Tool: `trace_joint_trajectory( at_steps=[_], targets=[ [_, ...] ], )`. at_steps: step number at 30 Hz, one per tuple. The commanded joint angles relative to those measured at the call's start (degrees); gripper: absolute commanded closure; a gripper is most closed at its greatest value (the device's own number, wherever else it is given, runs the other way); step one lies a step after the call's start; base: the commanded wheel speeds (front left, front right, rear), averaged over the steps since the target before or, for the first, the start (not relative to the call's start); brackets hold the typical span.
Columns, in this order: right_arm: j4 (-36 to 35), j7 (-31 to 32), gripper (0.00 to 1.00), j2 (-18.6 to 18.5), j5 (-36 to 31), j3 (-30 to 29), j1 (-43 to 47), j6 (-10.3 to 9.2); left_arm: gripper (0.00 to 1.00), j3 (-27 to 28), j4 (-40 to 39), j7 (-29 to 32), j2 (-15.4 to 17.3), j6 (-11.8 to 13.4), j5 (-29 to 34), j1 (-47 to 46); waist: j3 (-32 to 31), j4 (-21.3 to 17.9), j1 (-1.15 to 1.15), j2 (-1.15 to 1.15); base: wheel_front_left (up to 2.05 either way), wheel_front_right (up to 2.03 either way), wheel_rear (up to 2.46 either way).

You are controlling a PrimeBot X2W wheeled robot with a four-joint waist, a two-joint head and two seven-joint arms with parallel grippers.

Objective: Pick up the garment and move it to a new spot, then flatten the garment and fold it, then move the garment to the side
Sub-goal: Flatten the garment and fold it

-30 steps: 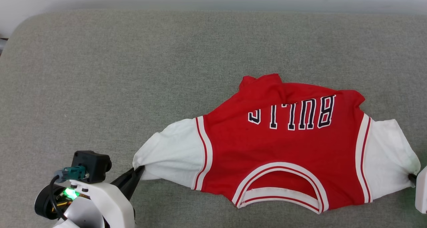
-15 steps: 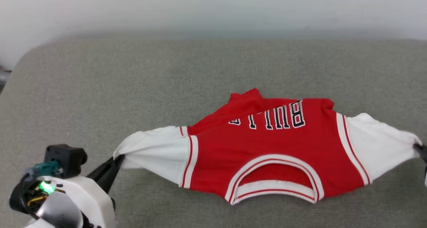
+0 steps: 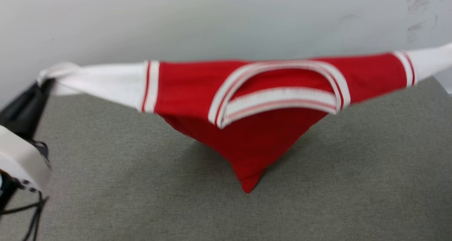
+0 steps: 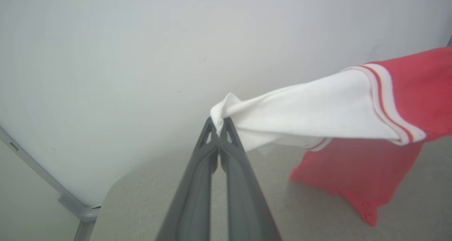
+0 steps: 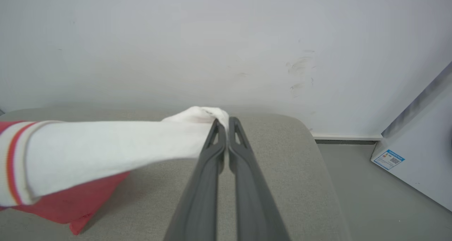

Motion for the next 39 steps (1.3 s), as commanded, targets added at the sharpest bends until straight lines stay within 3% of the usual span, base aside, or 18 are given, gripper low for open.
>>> trace_joint_trajectory(
  at_steps=[1,9,13,24,31,39],
  targets=[
    [-0.74,0.81,1.00,0.67,-0.55,-0.20,-3.13,-0.08,1.00,1.63,0.30,0.38,1.55,-0.24,-0.21,-2.86,0.02,-0.56,0.00,0.00,0.00,0.00,0.00],
    [0.13,1.40,1.00,1.28,-2.70,0.74,-12.64,-0.08,1.00,4.35,2.79,0.46,4.88,-2.35,-2.59,-12.25,2.80,-1.54,0.00,0.00,0.00,0.00,0.00],
    [2.12,0.38,1.00,1.16,-4.09,1.70,-17.69,-0.08,1.00,3.75,6.24,0.02,5.02,-3.37,-4.29,-18.10,5.56,-1.52,0.00,0.00,0.00,0.00,0.00],
    [9.74,-5.85,1.00,1.42,-9.92,3.10,-36.44,-0.09,1.00,-1.57,20.40,-1.90,7.38,-8.01,-2.59,-42.18,20.55,-1.28,0.00,0.00,0.00,0.00,0.00],
    [19.63,-15.28,1.00,1.96,-18.05,2.55,-51.84,-0.12,1.00,-6.97,34.45,-8.11,5.24,-10.24,1.78,-62.22,30.60,-0.55,0.00,0.00,0.00,0.00,0.00],
    [30.70,-29.15,1.00,5.43,-26.66,-2.49,-64.80,-0.12,1.00,-13.86,49.48,-19.92,-1.00,-11.49,6.76,-81.84,37.38,1.47,0.00,0.00,0.00,0.00,0.00]
  ],
)
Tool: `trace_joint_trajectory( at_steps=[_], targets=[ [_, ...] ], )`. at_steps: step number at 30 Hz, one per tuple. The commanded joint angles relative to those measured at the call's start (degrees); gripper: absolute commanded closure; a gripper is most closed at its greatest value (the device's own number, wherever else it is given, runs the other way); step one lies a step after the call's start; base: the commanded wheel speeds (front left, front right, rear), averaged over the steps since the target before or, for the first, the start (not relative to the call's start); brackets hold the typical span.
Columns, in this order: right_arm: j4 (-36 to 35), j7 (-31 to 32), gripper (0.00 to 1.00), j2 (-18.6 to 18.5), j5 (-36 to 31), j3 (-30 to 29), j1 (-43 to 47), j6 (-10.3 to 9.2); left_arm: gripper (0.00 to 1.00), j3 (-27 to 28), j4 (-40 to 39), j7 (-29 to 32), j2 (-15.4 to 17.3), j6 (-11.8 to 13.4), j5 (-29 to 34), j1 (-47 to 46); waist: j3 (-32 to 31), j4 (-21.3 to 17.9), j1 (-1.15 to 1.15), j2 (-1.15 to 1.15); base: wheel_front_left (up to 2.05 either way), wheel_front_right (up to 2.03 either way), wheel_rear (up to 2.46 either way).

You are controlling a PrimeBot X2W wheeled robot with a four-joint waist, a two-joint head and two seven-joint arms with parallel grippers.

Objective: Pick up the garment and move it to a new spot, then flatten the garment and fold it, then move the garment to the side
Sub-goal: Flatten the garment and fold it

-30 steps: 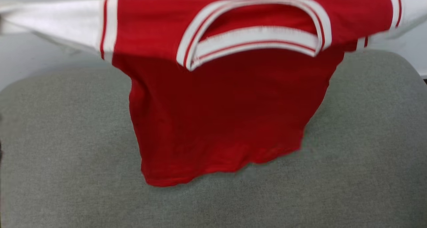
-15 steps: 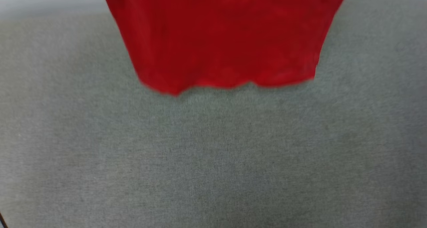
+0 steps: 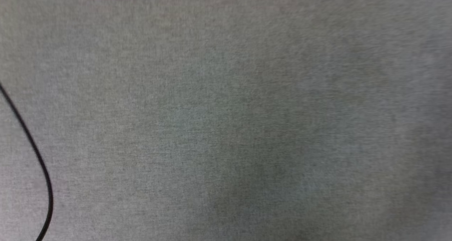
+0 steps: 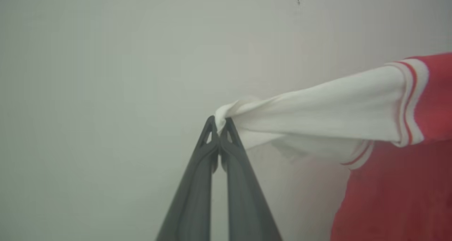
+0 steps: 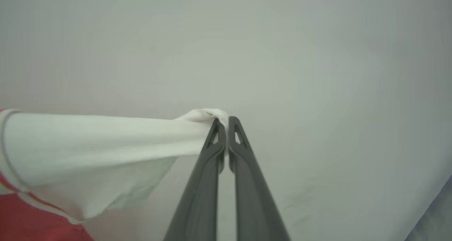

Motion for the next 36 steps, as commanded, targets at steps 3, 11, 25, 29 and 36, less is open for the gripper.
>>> trace_joint_trajectory(
  at_steps=[3,11,25,29,36],
  targets=[
    [3.46,-5.54,1.00,1.24,-3.10,-2.71,-3.62,-0.15,1.00,-1.47,6.20,-6.12,-2.02,0.07,1.99,-5.61,3.65,2.24,-0.03,0.00,0.00,0.00,0.00],
    [11.34,-11.15,1.00,2.64,-5.19,-2.35,0.29,-0.15,1.00,-7.47,17.03,-13.65,-5.79,-0.25,0.85,-2.61,2.30,3.84,-0.03,0.00,0.00,0.00,0.00],
    [15.89,-10.11,1.00,1.11,4.46,2.34,23.14,-0.15,1.00,-14.15,17.55,-20.46,-4.01,-0.26,-9.30,27.73,-10.46,3.43,-0.03,0.00,0.00,0.00,0.00],
    [16.42,-8.20,1.00,0.43,7.12,4.66,32.48,-0.15,1.00,-14.30,16.78,-19.79,-3.19,0.03,-11.74,37.35,-14.86,2.60,-0.03,0.00,0.00,0.00,0.00],
    [15.41,-1.95,1.00,-0.97,13.68,7.00,47.10,-0.17,1.00,-15.86,13.54,-15.64,-1.85,1.49,-14.96,52.03,-21.24,1.47,-0.03,0.00,0.00,0.00,0.00]
  ],
)
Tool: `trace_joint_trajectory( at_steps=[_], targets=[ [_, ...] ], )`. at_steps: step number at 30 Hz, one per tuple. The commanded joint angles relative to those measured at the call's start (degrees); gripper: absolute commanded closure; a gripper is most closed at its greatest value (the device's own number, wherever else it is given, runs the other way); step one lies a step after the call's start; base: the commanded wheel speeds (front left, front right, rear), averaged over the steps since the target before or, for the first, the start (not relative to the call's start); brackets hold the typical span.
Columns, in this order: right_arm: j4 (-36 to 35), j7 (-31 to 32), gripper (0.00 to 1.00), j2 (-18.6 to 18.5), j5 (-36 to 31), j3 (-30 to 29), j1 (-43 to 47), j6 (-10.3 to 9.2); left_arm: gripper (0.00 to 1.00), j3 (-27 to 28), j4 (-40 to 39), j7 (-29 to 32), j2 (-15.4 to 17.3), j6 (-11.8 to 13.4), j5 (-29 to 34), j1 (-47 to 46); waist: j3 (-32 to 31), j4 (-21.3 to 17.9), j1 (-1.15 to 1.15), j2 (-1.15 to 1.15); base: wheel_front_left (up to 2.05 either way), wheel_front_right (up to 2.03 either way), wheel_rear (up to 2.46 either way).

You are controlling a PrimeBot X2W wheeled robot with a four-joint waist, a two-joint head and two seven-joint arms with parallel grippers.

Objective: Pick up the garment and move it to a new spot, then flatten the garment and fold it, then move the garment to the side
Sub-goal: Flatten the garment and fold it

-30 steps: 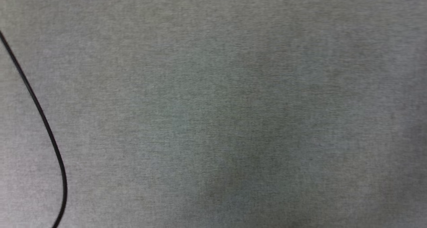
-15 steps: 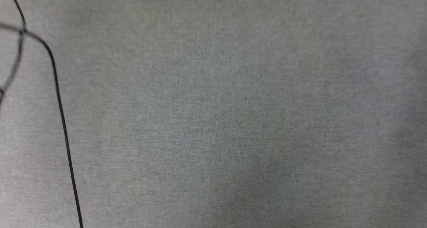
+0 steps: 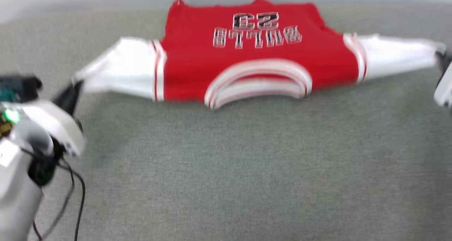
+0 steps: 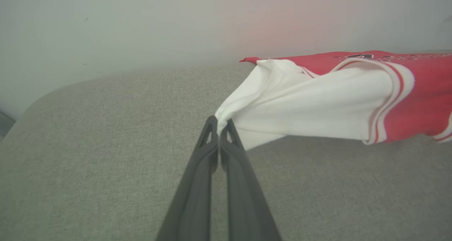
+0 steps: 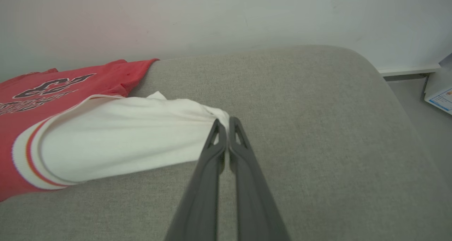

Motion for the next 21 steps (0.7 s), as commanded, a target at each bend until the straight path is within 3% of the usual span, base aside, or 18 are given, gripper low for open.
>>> trace_joint_trajectory(
  at_steps=[1,14,19,21],
  targets=[
    [-1.00,1.60,1.00,-1.71,1.89,0.17,4.10,-0.18,1.00,-0.18,-0.86,1.60,1.19,1.13,-1.11,4.09,-3.75,-1.12,0.02,0.00,0.00,0.00,0.00],
    [-11.11,12.05,1.00,-3.61,9.31,-0.63,23.59,-0.17,1.00,-2.19,-16.27,10.23,6.51,6.91,-5.94,25.32,-8.81,-3.25,0.02,0.00,0.00,0.00,0.00],
    [-17.09,18.54,1.00,-4.09,11.32,-2.39,30.81,-0.16,1.00,-2.75,-23.99,13.37,9.34,9.56,-8.01,32.65,-9.88,-3.45,0.02,0.00,0.00,0.00,0.00],
    [-22.28,24.39,1.00,-3.89,12.72,-5.41,36.59,-0.16,1.00,-3.63,-29.70,16.14,11.03,11.29,-9.54,37.35,-10.51,-3.09,0.02,0.00,0.00,0.00,0.00]
  ],
)
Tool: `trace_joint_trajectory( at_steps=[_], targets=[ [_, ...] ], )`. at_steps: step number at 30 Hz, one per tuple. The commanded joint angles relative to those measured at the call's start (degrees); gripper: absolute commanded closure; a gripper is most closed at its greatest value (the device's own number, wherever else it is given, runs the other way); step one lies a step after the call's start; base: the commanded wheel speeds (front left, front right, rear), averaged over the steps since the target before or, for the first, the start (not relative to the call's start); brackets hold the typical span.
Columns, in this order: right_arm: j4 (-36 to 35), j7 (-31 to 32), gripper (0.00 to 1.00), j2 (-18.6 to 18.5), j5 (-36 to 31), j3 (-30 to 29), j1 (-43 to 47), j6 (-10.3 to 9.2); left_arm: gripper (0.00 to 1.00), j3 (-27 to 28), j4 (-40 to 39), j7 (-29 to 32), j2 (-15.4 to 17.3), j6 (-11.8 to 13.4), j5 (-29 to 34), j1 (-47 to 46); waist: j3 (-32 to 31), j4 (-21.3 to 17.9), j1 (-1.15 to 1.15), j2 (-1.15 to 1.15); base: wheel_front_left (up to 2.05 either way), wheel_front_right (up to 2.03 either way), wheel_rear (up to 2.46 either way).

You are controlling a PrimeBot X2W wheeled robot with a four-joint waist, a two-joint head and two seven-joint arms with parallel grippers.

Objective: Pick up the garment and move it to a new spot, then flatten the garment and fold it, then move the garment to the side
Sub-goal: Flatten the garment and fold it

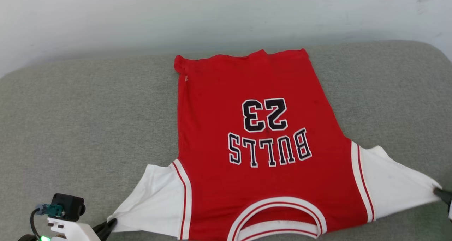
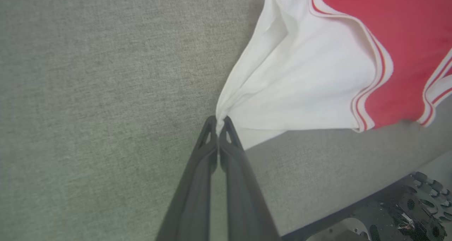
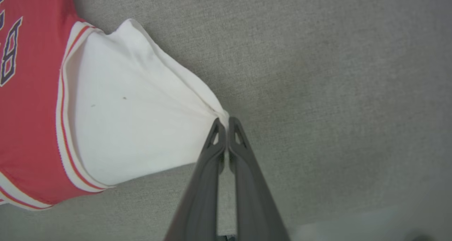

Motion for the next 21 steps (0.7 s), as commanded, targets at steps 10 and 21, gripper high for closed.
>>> trace_joint_trajectory(
  at_steps=[10,21],
  targets=[
    [-11.63,8.63,1.00,3.10,-1.13,-6.06,8.98,-0.12,1.00,-1.91,-9.78,4.06,1.07,4.91,0.59,3.16,0.30,1.99,0.01,0.00,0.00,0.00,0.00],
    [-20.48,10.58,0.00,5.64,-1.18,-10.31,3.91,-0.10,1.00,-1.76,-20.74,7.30,1.55,7.96,2.20,-0.66,6.65,6.44,0.01,0.00,0.00,0.00,0.00]
  ],
)
